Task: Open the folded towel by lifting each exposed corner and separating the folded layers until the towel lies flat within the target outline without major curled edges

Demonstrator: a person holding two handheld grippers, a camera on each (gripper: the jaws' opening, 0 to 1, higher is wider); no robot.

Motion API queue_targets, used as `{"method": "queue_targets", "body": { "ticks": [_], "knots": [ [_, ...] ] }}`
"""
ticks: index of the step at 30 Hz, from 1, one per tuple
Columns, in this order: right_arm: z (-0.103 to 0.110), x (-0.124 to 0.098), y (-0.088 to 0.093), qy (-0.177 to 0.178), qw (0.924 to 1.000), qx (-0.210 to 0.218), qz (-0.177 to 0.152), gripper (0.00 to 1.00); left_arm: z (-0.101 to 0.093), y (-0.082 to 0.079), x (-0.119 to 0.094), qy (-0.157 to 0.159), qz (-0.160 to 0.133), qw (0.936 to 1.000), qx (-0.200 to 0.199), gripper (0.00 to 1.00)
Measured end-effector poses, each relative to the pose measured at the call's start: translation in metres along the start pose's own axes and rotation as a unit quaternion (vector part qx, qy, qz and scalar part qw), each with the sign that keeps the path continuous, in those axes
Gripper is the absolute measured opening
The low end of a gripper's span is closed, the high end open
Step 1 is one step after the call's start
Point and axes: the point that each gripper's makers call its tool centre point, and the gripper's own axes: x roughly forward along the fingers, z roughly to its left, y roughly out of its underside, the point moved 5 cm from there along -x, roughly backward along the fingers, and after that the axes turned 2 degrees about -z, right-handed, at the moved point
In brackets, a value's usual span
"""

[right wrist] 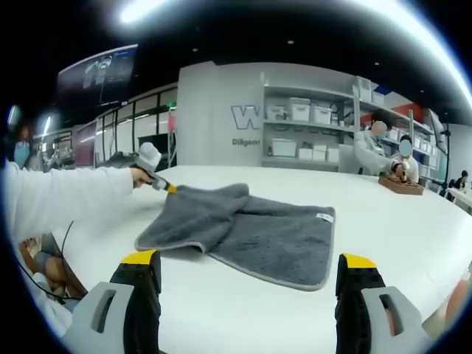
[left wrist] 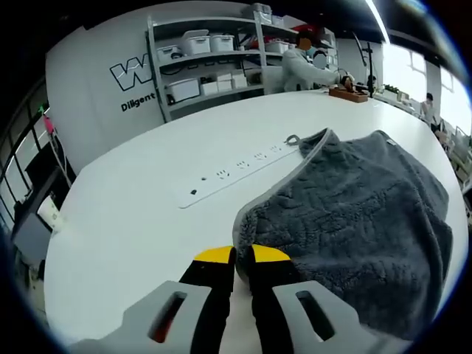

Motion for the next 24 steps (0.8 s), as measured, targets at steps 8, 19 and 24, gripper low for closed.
{"method": "queue_targets", "body": {
  "ticks": [8, 19, 24],
  "knots": [
    [0.000, -0.001, 0.000, 0.000, 1.0000, 0.000, 0.000, 0.99, 0.018, 0.002, -0.009, -0.017, 0.009, 0.9998, 0.005, 0.07],
    [0.000, -0.002, -0.001, 0.001, 1.0000, -0.001, -0.001, 0.99, 0.045, 0.027, -0.019, -0.048, 0.041, 0.9980, -0.006, 0.07],
    [0.000, -0.001, -0.001, 0.002, 1.0000, -0.003, 0.001, 0.99, 0.055, 0.036, -0.022, -0.054, 0.049, 0.9972, -0.015, 0.07]
  ]
}}
